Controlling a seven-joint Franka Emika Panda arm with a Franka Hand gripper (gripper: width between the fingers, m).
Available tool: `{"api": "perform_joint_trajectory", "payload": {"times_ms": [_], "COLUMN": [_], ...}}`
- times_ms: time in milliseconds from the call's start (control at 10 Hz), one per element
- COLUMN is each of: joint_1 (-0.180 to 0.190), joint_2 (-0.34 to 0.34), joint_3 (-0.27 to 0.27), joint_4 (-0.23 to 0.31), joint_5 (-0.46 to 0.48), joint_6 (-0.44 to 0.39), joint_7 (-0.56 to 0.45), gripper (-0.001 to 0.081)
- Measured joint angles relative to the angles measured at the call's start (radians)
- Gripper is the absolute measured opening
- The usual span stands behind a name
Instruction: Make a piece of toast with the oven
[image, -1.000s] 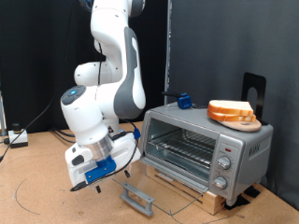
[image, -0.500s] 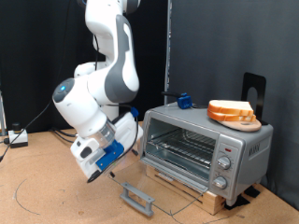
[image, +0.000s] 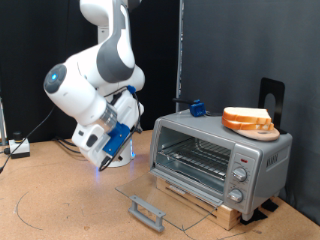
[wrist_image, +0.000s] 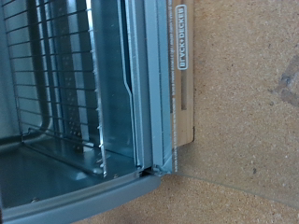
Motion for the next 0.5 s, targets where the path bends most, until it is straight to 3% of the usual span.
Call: {"api": "perform_joint_trajectory", "payload": {"times_ms": [100,300,500], "joint_1": [-0.003,0.001,0.013], "joint_2": [-0.037,-0.039,-0.077], "joint_3": [-0.002,0.002,0.01], "joint_4": [-0.019,-0.017,-0.015], "joint_5": [-0.01,0.031,0.116], "joint_6": [-0.005,-0.032,-0.088], "joint_7": [0.0,-0.043,-0.219], "gripper": [0.0807,0.0807,0.0807]}}
